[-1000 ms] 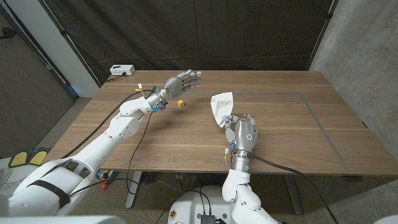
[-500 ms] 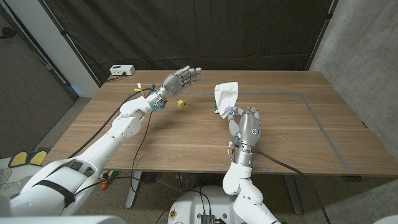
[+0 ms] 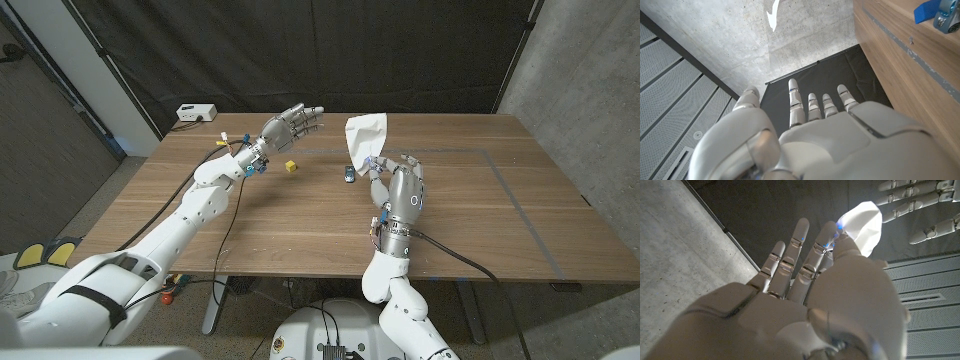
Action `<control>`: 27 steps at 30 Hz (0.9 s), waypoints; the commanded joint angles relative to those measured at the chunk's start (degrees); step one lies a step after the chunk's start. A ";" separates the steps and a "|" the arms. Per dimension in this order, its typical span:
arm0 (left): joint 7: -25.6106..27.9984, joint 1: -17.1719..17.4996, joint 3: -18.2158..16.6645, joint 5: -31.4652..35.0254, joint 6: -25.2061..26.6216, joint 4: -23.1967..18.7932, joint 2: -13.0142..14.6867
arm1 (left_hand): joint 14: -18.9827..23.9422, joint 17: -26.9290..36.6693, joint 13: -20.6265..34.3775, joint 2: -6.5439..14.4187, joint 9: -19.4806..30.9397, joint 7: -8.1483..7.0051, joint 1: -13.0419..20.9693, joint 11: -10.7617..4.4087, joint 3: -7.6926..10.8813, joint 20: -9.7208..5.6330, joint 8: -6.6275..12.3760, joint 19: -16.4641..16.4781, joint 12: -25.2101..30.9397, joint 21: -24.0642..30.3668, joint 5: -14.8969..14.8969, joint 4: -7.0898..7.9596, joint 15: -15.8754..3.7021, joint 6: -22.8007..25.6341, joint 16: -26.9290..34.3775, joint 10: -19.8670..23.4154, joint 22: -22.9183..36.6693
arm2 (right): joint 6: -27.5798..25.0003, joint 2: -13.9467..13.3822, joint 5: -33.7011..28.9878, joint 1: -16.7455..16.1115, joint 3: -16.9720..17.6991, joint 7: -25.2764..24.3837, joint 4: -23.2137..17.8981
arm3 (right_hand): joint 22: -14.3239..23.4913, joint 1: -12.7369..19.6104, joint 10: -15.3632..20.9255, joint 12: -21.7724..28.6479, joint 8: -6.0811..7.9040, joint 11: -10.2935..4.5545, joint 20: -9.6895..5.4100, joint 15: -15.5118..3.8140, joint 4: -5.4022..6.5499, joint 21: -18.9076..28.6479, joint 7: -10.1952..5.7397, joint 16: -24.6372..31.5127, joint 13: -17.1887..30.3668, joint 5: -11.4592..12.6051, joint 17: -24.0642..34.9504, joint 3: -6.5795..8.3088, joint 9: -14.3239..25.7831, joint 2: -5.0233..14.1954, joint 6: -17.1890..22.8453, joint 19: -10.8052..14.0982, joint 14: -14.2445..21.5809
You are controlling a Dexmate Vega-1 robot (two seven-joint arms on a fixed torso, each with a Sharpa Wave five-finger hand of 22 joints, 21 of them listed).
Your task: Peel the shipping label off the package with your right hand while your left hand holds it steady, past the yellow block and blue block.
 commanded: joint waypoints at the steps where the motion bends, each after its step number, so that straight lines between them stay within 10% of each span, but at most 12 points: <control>1: -2.52 -2.55 0.79 2.90 -3.24 2.01 -0.04 | -0.77 0.15 0.14 -0.39 0.19 1.89 2.14 -0.36 0.32 0.50 0.70 -4.05 0.10 -0.47 -0.04 -1.40 0.10 2.24 -0.06 -0.01 0.24 | 0.21 -0.49 -1.60 1.30 -0.22 0.02 0.47 | 0.17 0.03 0.16 0.30 0.89 0.09 -0.33 -6.90 0.04 0.42 -1.27 -0.21 0.34 -0.22 0.19 0.47 1.21 0.57 1.62 0.45 0.55; 11: 0.16 -3.14 1.56 5.90 -5.85 1.22 0.07 | -0.80 0.03 0.23 -2.14 0.62 2.18 7.19 -0.57 0.78 1.29 1.66 -2.95 0.33 -0.83 0.64 -3.74 1.29 5.51 0.15 0.53 0.19 | -0.87 -1.17 -1.68 2.26 -1.29 0.02 1.30 | 0.18 0.07 0.18 0.41 0.90 0.08 -0.45 -6.90 0.06 0.87 -1.27 -0.52 0.82 -0.44 0.36 0.45 1.07 0.52 1.76 0.39 0.68; 27: 6.03 -3.20 2.88 9.96 -8.17 -1.54 1.30 | 1.23 -0.07 0.30 -3.97 1.40 -1.82 15.30 -3.36 1.77 0.53 3.93 0.07 0.81 -0.70 0.68 -4.33 -0.16 11.48 0.68 2.58 0.14 | -1.17 0.49 -5.97 3.14 -0.70 0.02 2.88 | 0.17 0.15 0.25 0.44 0.93 0.09 -0.53 -6.92 0.06 1.47 -1.23 -0.90 1.28 -0.74 0.66 0.40 0.90 0.42 1.98 0.13 0.90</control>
